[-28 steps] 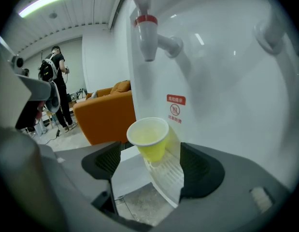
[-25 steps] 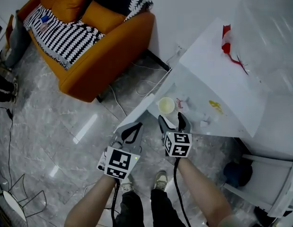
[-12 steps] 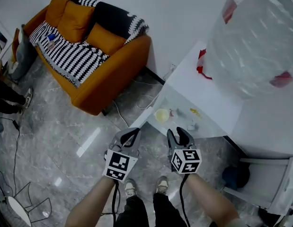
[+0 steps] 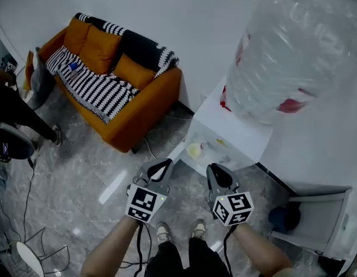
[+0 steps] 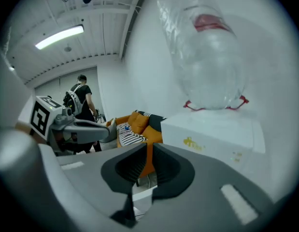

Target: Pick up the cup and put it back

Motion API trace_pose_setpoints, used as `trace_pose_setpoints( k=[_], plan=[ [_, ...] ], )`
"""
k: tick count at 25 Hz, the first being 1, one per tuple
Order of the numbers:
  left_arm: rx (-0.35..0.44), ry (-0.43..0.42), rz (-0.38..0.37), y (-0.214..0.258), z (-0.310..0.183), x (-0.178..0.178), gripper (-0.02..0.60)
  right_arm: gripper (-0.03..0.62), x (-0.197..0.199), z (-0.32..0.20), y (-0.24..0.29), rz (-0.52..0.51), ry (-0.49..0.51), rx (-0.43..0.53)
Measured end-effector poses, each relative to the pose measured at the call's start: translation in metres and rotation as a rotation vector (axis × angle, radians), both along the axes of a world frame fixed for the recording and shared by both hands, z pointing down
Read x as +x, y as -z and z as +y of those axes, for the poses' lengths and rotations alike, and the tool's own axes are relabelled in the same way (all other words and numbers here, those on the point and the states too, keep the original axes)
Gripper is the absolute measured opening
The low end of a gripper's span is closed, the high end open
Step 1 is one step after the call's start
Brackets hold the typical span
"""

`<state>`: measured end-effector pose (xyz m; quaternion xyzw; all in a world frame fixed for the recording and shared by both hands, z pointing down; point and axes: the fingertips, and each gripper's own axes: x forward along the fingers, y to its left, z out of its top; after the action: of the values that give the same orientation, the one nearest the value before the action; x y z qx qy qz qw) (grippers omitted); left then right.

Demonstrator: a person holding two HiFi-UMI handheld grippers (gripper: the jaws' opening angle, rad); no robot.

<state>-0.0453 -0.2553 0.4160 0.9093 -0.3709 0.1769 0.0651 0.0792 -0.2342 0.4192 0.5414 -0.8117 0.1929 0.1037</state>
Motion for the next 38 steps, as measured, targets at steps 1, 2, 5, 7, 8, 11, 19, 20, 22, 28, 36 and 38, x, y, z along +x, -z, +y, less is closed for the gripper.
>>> trace_pose_setpoints(
  k=[1, 2, 5, 7, 8, 11, 19, 20, 22, 28, 36, 38],
  plan=[
    [0.007, -0.002, 0.004, 0.013, 0.004, 0.0, 0.002, 0.037, -0.002, 0.004, 0.018, -0.009, 0.008, 0.014],
    [0.011, -0.001, 0.011, 0.026, 0.009, 0.0, 0.002, 0.035, -0.004, 0.008, 0.037, -0.017, 0.015, 0.027],
    [0.031, 0.006, 0.033, 0.065, 0.022, -0.005, 0.002, 0.035, -0.01, 0.02, 0.092, -0.029, 0.032, 0.078],
    [0.051, 0.012, 0.042, 0.092, 0.03, -0.009, 0.002, 0.035, -0.014, 0.029, 0.126, -0.027, 0.05, 0.112],
    [0.064, 0.016, 0.048, 0.107, 0.035, -0.012, 0.002, 0.035, -0.015, 0.035, 0.142, -0.022, 0.062, 0.127],
    [0.107, 0.029, 0.07, 0.151, 0.05, -0.02, 0.002, 0.031, -0.02, 0.054, 0.187, -0.007, 0.098, 0.169],
    [0.188, 0.022, 0.099, 0.241, 0.105, -0.031, 0.002, 0.005, -0.028, 0.108, 0.265, -0.053, 0.157, 0.182],
    [0.185, 0.026, 0.117, 0.25, 0.112, -0.031, 0.002, 0.005, -0.029, 0.114, 0.272, -0.044, 0.165, 0.184],
    [0.196, 0.02, 0.123, 0.266, 0.126, -0.031, 0.002, 0.005, -0.03, 0.127, 0.287, -0.025, 0.182, 0.194],
    [0.274, -0.02, 0.088, 0.3, 0.168, -0.028, 0.002, 0.005, -0.032, 0.167, 0.325, 0.006, 0.233, 0.23],
    [0.293, -0.024, 0.084, 0.318, 0.208, -0.024, 0.002, 0.003, -0.045, 0.208, 0.353, 0.016, 0.313, 0.285],
    [0.276, -0.018, 0.09, 0.317, 0.213, -0.024, 0.002, 0.003, -0.047, 0.214, 0.353, 0.017, 0.329, 0.287]
  ],
)
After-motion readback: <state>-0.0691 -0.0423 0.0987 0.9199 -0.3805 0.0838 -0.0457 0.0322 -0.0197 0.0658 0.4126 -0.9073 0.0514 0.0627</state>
